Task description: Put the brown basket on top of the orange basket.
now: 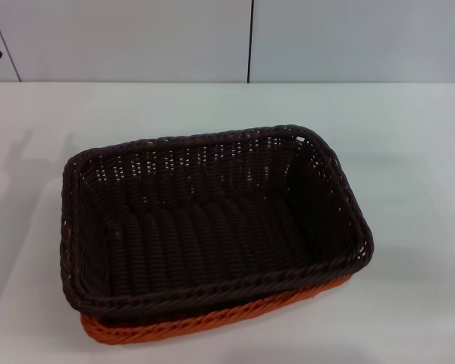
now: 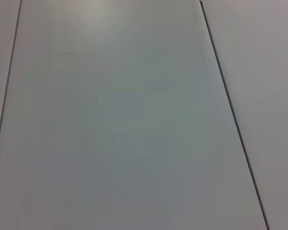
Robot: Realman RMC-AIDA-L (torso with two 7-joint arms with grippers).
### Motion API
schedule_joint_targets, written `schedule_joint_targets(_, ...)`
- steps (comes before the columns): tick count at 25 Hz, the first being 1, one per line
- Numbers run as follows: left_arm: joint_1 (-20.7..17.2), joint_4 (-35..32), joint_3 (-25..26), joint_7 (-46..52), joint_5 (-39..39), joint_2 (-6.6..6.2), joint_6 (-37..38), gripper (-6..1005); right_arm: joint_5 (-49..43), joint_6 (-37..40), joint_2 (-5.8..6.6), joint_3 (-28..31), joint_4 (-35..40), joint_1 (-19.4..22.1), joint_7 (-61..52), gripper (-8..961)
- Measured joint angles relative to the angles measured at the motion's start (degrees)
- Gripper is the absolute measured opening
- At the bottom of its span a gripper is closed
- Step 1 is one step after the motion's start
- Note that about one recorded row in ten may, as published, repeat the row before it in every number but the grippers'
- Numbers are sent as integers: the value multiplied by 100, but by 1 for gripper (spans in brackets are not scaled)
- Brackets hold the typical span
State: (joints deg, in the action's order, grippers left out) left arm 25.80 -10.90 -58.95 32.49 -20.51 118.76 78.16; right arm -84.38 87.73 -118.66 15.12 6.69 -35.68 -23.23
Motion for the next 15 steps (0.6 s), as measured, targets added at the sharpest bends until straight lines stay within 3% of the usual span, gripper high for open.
schedule_joint_targets(15,5,44,-38,-14,-20,-4,6,797,230,46,-7,0,-297,-3,46,609)
